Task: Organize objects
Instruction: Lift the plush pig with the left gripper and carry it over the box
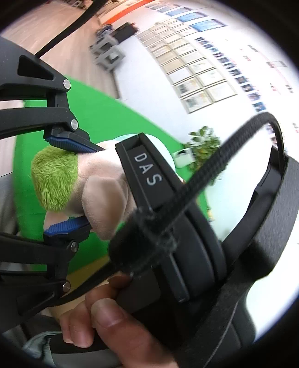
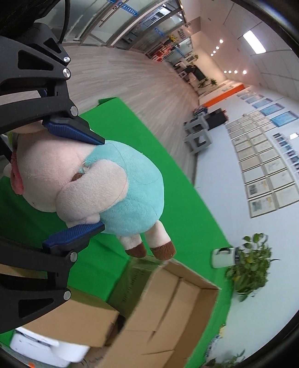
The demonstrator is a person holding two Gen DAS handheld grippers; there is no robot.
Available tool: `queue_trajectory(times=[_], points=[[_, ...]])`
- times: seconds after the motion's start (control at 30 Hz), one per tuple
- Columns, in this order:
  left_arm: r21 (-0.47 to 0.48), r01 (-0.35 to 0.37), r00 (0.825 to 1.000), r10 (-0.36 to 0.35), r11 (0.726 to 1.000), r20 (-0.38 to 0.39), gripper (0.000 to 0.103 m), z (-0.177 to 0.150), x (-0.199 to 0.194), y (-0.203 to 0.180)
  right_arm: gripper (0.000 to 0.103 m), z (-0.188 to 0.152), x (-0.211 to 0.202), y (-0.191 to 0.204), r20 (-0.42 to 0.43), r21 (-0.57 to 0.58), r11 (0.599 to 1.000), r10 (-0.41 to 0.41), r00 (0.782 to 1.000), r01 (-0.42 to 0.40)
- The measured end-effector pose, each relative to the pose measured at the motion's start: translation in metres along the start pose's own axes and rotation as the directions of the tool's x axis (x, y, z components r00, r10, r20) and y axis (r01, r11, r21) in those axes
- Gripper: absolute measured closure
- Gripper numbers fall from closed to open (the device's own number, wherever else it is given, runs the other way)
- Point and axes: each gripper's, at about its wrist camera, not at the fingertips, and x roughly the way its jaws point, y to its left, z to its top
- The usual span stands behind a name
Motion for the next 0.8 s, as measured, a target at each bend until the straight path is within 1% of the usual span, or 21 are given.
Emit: queue_trajectory(times=[0.03, 0.07, 0.1, 0.17, 0.2, 0.23, 0.27, 0.37, 0.4, 0.43, 0.47, 0.5, 0.53, 0.57, 0.6, 0.67, 0.7, 0.77, 0.8], points=[[0.008, -0.004, 1.000, 0.004, 1.000, 0.019, 0.053, 0.008, 0.001, -0.001, 0.041, 0.005, -0.009, -0.001, 0.029, -0.005, 1.000, -0.001, 1.000, 0.001], [0.028, -0.009, 0.998, 0.008, 1.000, 0.062, 0.053, 0.025, 0.003, -0.003, 0.041, 0.011, -0.020, -0.003, 0.058, -0.009, 1.000, -0.004, 0.998, 0.004], [0.038, -0.009, 0.997, 0.006, 0.999, 0.079, 0.053, 0.036, 0.008, -0.006, 0.041, 0.019, -0.030, -0.007, 0.091, -0.008, 1.000, -0.011, 0.996, 0.012], [0.060, -0.002, 0.992, -0.005, 0.998, 0.124, 0.053, 0.067, 0.026, -0.014, 0.041, 0.036, -0.051, -0.014, 0.153, -0.004, 0.999, -0.036, 0.988, 0.037], [0.076, 0.006, 0.988, -0.018, 0.997, 0.156, 0.053, 0.083, 0.032, -0.017, 0.041, 0.045, -0.064, -0.021, 0.193, 0.006, 0.998, -0.056, 0.980, 0.056], [0.096, 0.015, 0.981, -0.033, 0.995, 0.190, 0.053, 0.100, 0.038, -0.020, 0.041, 0.053, -0.073, -0.027, 0.214, 0.011, 0.998, -0.070, 0.974, 0.069], [0.105, 0.019, 0.978, -0.040, 0.994, 0.206, 0.053, 0.108, 0.041, -0.022, 0.041, 0.060, -0.082, -0.033, 0.238, 0.018, 0.996, -0.086, 0.967, 0.084], [0.142, 0.054, 0.956, -0.092, 0.988, 0.277, 0.053, 0.150, 0.059, -0.026, 0.041, 0.085, -0.112, -0.054, 0.309, 0.040, 0.989, -0.146, 0.940, 0.141], [0.156, 0.075, 0.943, -0.120, 0.985, 0.309, 0.053, 0.173, 0.070, -0.026, 0.041, 0.094, -0.122, -0.060, 0.331, 0.048, 0.986, -0.167, 0.929, 0.161], [0.158, 0.080, 0.940, -0.127, 0.984, 0.316, 0.053, 0.178, 0.072, -0.026, 0.041, 0.104, -0.131, -0.066, 0.350, 0.057, 0.983, -0.186, 0.918, 0.177], [0.161, 0.092, 0.933, -0.141, 0.983, 0.330, 0.053, 0.190, 0.078, -0.025, 0.041, 0.110, -0.142, -0.067, 0.362, 0.064, 0.981, -0.194, 0.912, 0.184], [0.162, 0.113, 0.923, -0.164, 0.980, 0.349, 0.053, 0.208, 0.088, -0.022, 0.041, 0.120, -0.150, -0.074, 0.375, 0.072, 0.979, -0.204, 0.904, 0.190], [0.162, 0.126, 0.916, -0.177, 0.979, 0.360, 0.053, 0.220, 0.096, -0.019, 0.041, 0.130, -0.157, -0.084, 0.385, 0.078, 0.978, -0.209, 0.899, 0.194], [0.161, 0.133, 0.913, -0.184, 0.978, 0.364, 0.053, 0.227, 0.100, -0.017, 0.041, 0.139, -0.164, -0.089, 0.393, 0.084, 0.977, -0.212, 0.895, 0.195], [0.157, 0.151, 0.909, -0.199, 0.976, 0.367, 0.053, 0.242, 0.114, -0.013, 0.041, 0.152, -0.166, -0.097, 0.399, 0.090, 0.977, -0.213, 0.892, 0.193], [0.150, 0.172, 0.907, -0.216, 0.974, 0.362, 0.054, 0.256, 0.131, -0.005, 0.041, 0.165, -0.176, -0.105, 0.397, 0.098, 0.977, -0.215, 0.892, 0.192], [0.142, 0.192, 0.908, -0.231, 0.971, 0.350, 0.054, 0.268, 0.148, -0.001, 0.041, 0.172, -0.179, -0.110, 0.393, 0.103, 0.976, -0.216, 0.894, 0.191], [0.137, 0.208, 0.910, -0.243, 0.969, 0.336, 0.054, 0.281, 0.168, 0.002, 0.041, 0.184, -0.184, -0.120, 0.379, 0.115, 0.975, -0.221, 0.899, 0.191], [0.136, 0.215, 0.912, -0.249, 0.967, 0.326, 0.054, 0.286, 0.183, 0.010, 0.041, 0.191, -0.182, -0.128, 0.371, 0.121, 0.974, -0.224, 0.901, 0.192]])
